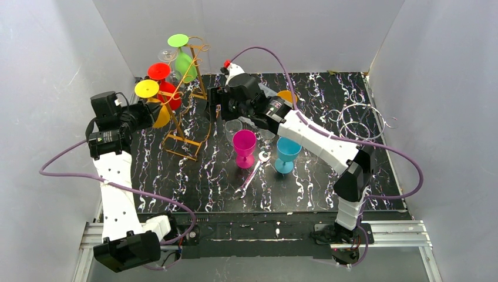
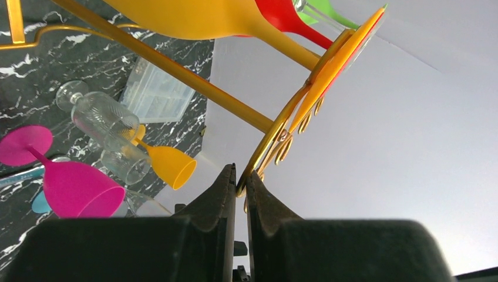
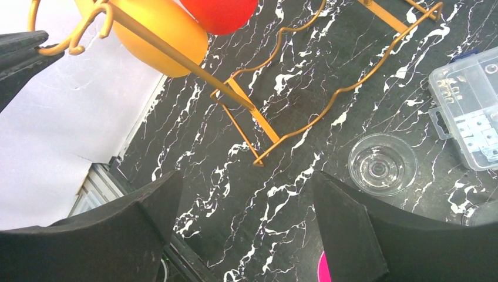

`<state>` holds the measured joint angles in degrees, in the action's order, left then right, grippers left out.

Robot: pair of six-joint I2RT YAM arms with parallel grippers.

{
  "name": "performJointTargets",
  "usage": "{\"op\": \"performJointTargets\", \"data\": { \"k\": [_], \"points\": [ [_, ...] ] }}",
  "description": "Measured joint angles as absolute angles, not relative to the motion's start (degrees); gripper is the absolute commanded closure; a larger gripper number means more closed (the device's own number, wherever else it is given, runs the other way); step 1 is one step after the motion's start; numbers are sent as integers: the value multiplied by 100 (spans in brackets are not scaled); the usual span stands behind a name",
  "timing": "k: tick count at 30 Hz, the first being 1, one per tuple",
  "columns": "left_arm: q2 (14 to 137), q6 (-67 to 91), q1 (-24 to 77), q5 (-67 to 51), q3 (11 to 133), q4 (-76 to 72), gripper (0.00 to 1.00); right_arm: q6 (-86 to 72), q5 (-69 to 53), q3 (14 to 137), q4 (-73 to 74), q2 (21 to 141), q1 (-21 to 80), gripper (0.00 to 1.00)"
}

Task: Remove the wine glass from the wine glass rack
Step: Adjust the wine rack at the center of the board.

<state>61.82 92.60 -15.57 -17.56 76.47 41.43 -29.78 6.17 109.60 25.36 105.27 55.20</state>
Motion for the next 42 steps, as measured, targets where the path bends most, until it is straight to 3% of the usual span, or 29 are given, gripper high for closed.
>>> {"op": "performJointTargets", "data": {
  "k": [28,42],
  "points": [
    [7030,10556,-104,-1275,7546,2613,100,-2825,1057,10781,2753,10156,5520,10],
    [7078,10940,362,-972,7592,2604,100,-2825,1125,10779,2871,10156,5520,11]
  ]
}}
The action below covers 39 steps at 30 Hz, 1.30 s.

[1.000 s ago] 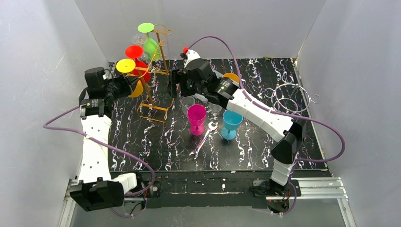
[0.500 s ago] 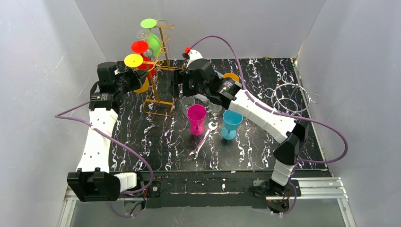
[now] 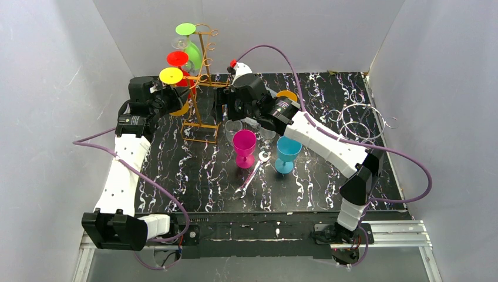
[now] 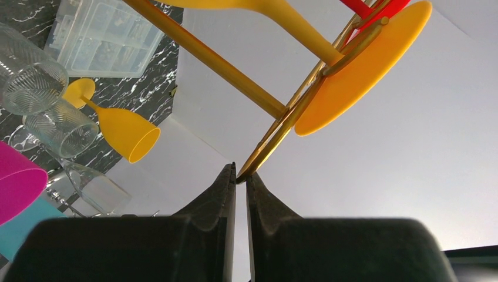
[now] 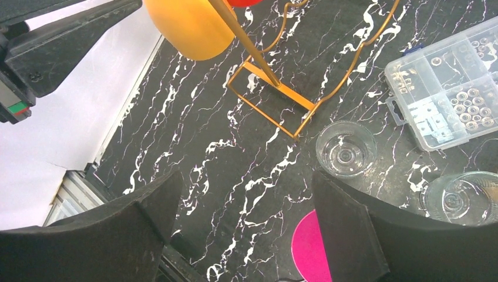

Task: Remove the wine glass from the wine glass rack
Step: Adjust the wine rack at the center of the board.

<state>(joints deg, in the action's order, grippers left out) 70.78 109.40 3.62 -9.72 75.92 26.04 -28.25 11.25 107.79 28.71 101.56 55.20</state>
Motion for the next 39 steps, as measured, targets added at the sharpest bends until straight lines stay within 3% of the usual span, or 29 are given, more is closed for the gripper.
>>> {"op": "performJointTargets", "data": {
  "k": [25,27,33,39],
  "points": [
    [6434,10626,390,-674,7666,3752,100,-2882,1466,10779,3039,10130,5867,11],
    [6425,10451,390,-692,7669,3769,93,-2891,1498,10774,3044,10095,5892,11],
    [6283,9863,403,-749,7609,3916,59,-2923,1540,10665,3048,9972,5902,9],
    [6134,9135,423,-812,7601,4244,42,-2923,1557,10619,3052,9972,5902,8]
  ]
}}
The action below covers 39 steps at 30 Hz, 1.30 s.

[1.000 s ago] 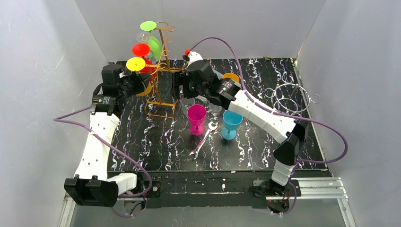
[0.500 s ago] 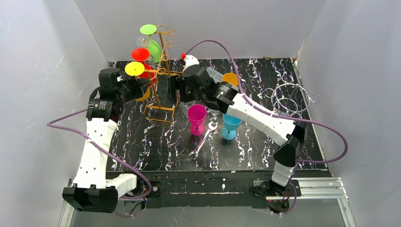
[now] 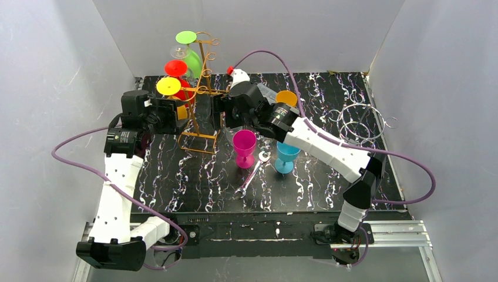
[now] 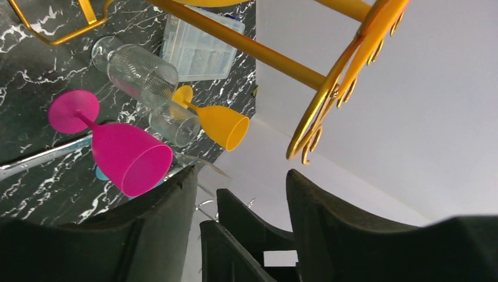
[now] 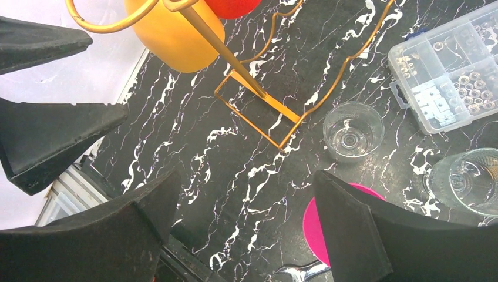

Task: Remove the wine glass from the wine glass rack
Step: Adjust the wine rack at the center of the board, then pick up the wine glass from the wine rack.

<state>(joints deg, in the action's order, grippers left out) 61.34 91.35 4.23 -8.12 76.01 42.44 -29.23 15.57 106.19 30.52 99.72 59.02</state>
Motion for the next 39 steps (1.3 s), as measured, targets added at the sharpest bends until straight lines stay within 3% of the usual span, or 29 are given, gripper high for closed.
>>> {"op": "performJointTargets", "data": {
  "k": [10,19,25,31,39],
  "points": [
    [6246,7658,425,-775,8549,4670,30,-2834,1603,10595,3087,9817,5902,3],
    [6790,5332,412,40,10523,5822,26,-2609,1577,10586,3428,9358,5902,2],
    [7402,3964,-207,-82,11410,6176,33,-2451,1382,10007,3658,8731,5900,2],
    [8158,3199,-1146,-1022,11456,6117,41,-2364,1192,9480,3852,8232,5900,2],
    [8409,2912,-1555,-2373,11098,5557,53,-2329,1192,9120,4016,7859,5900,2]
  ]
}}
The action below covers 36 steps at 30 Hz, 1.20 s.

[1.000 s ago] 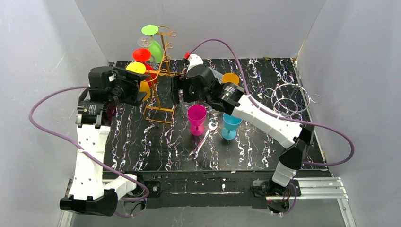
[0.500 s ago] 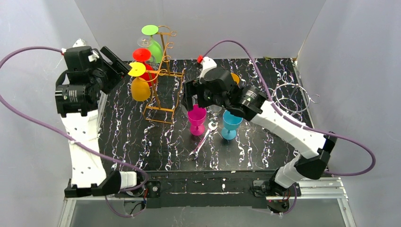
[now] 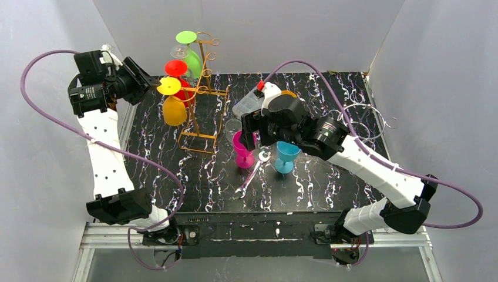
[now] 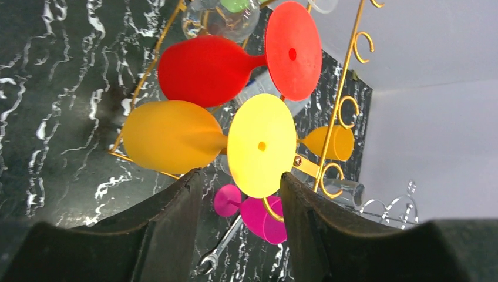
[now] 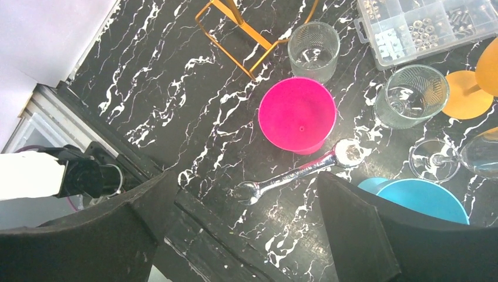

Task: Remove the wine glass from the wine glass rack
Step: Pick up the wine glass from the wine rack.

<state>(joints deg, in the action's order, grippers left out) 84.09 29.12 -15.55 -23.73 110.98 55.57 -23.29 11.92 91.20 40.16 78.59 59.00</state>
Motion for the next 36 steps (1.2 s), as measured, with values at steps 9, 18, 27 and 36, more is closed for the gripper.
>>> {"op": "performJointTargets", "data": {
  "k": [9,18,27,36],
  "points": [
    [8420,3148,-1793,-3284,10501,4974,64,-2311,1299,8903,4034,7765,5900,2],
    [8455,3352,-1865,-3671,10304,4556,70,-2311,1372,8890,4036,7647,5894,2],
    [8586,3518,-1907,-3795,10036,4331,76,-2314,1396,8833,4027,7614,5894,2],
    [8584,3667,-1940,-3859,10001,4189,93,-2316,1428,8833,4025,7612,5889,2]
  ]
}}
